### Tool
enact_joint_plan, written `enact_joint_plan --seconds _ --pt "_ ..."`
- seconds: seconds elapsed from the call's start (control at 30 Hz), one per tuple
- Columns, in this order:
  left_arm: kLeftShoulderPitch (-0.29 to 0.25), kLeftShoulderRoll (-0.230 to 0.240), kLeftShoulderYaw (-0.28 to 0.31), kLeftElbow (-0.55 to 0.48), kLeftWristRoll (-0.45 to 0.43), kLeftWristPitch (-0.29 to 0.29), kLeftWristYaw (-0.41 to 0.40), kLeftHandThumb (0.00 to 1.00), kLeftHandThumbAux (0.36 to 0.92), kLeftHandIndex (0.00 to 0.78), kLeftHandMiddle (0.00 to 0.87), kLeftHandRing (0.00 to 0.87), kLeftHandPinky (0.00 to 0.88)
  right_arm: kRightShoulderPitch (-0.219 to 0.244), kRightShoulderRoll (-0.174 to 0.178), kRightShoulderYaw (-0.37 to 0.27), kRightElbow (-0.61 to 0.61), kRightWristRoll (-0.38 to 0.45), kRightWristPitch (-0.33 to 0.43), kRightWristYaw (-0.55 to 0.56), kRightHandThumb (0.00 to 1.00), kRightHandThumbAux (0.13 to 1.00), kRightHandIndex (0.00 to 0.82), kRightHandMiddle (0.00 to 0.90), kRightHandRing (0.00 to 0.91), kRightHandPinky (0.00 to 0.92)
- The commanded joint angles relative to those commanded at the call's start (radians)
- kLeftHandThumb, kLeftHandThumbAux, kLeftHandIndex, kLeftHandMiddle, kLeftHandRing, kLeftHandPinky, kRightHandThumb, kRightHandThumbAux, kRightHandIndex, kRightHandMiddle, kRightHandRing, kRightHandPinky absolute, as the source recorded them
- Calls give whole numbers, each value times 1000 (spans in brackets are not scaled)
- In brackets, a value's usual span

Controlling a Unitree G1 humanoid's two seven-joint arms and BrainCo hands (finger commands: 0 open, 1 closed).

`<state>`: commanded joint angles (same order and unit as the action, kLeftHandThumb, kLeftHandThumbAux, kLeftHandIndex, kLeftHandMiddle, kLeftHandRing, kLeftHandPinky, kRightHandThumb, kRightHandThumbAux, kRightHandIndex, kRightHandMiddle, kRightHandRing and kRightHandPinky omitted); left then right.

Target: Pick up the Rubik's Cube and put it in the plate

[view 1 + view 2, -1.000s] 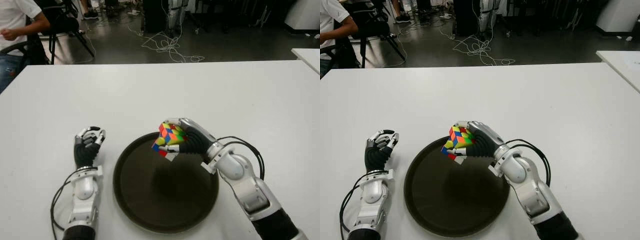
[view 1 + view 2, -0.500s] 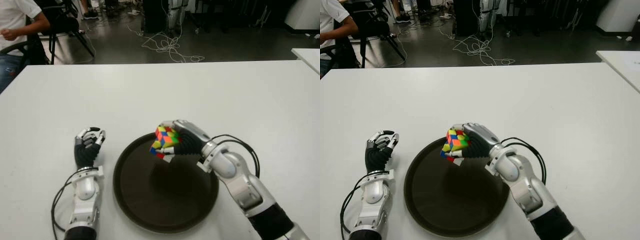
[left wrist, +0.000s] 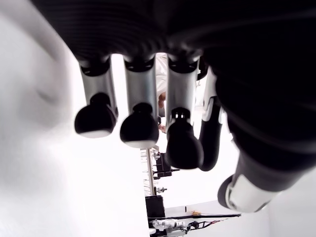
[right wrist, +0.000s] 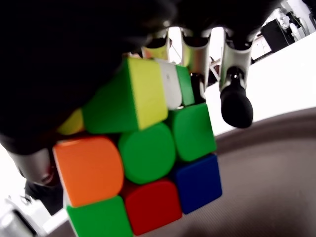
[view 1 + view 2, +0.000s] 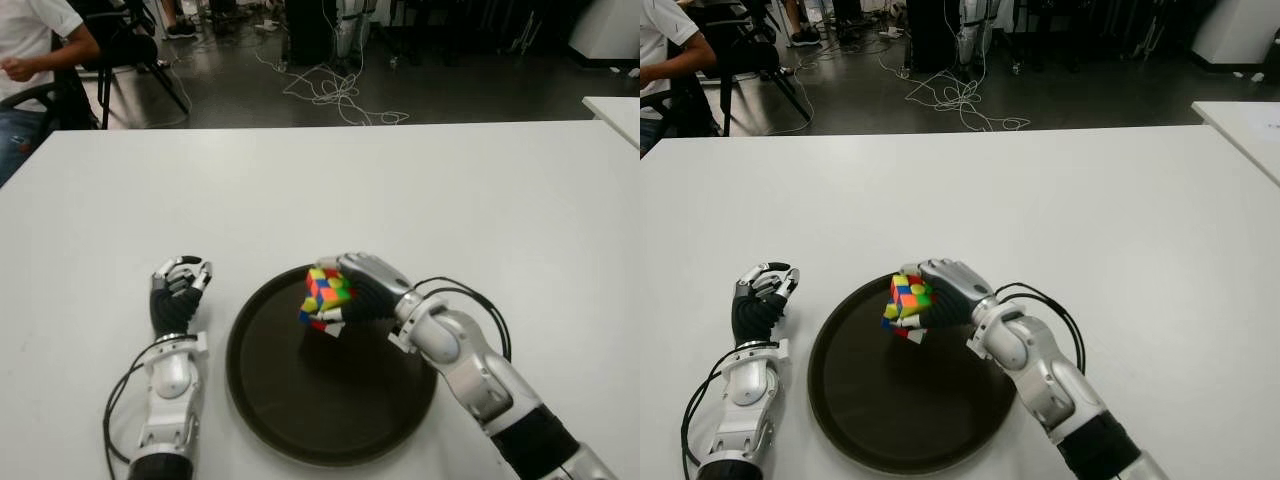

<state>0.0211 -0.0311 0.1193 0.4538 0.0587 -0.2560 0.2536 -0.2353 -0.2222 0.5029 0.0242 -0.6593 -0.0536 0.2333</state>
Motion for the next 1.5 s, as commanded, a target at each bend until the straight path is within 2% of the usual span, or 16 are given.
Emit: enact_joint_plan --seconds 0.6,0.8,1.07,1.27,1.5 --pt "0 1 7 10 -10 -25 -23 703 707 443 815 831 818 6 7 50 57 -103 -4 -96 691 735 434 764 761 733" --pt "-3 0 11 22 -12 -49 -26 703 707 443 821 835 823 6 5 65 80 -130 -11 -118 691 734 432 755 753 729" --pt "-5 0 13 28 -13 -55 -28 703 707 443 824 839 826 9 -3 78 61 -136 36 -41 691 734 435 780 789 770" --pt "-4 1 12 22 -6 -37 -19 704 707 443 822 836 826 8 -12 87 17 -150 86 26 691 734 436 786 799 772" --pt "-5 -1 11 12 2 -12 -7 704 706 443 822 837 827 16 -19 93 -1 -163 99 24 690 735 436 781 793 768"
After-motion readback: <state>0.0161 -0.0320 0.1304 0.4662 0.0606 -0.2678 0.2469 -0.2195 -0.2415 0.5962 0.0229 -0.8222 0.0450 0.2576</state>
